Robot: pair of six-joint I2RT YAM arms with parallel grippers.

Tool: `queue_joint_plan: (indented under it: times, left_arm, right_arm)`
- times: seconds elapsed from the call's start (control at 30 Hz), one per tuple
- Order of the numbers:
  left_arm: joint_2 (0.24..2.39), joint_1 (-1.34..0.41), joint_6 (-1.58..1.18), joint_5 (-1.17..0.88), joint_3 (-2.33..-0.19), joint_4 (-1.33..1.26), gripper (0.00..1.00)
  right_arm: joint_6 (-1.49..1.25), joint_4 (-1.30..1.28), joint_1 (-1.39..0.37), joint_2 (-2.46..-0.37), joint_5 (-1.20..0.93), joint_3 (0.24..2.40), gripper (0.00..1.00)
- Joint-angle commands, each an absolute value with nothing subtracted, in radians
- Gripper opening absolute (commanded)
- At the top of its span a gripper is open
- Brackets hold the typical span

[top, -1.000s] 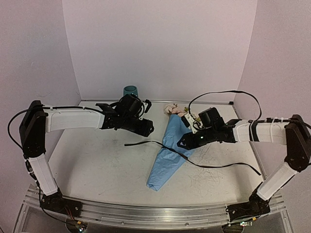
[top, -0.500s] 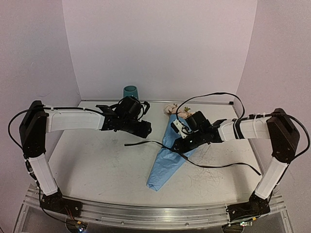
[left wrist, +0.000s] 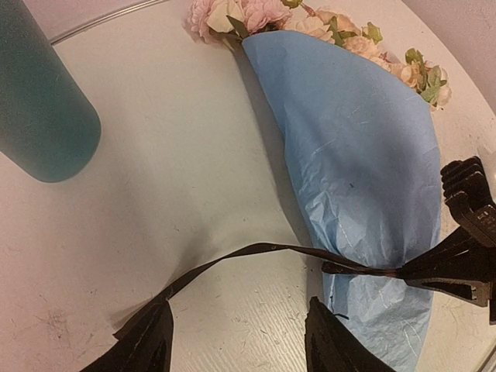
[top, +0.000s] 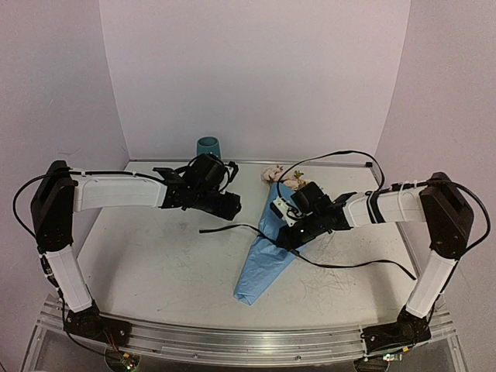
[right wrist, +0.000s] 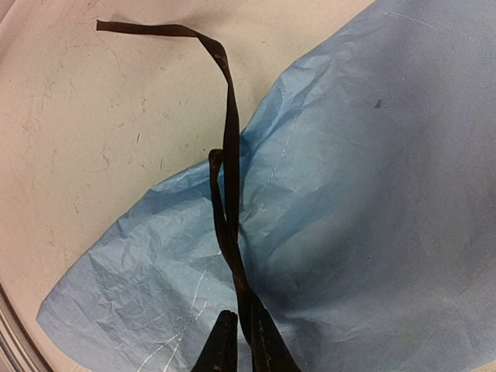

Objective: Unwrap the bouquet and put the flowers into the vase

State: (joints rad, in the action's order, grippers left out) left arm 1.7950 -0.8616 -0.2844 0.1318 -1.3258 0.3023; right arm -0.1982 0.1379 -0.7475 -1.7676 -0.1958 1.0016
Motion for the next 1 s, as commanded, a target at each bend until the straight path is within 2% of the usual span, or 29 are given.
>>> queue_joint_plan:
  times: [0.0,0.07,0.3,0.7,0.97]
  left_arm:
    - [1.795,-0.865,-0.275,0.137,-1.328,0.272,0.6]
    - [1.795,-0.865,-0.275,0.132,-1.328,0.272,0.6]
    - [1.819,-0.877,-0.235,0.017,-1.345,0.272,0.6]
    - [1.914,-0.948,-0.186,0.049,-1.425,0.277,0.62]
    - [2.031,-0.995,-0.103,0.067,-1.532,0.297,0.63]
  right_arm:
    - [-0.181,0.079,-0.753,-1.753,-0.159,1.02,0.07]
    - [-0.178,0.073,-0.754,-1.743,-0.146,1.012,0.0]
    - [-0.191,0.062,-0.753,-1.64,-0.084,0.957,0.0]
    - [-0.24,0.02,-0.753,-1.519,0.086,0.866,0.0]
    - [-0.301,-0.065,-0.753,-1.561,0.244,0.863,0.01]
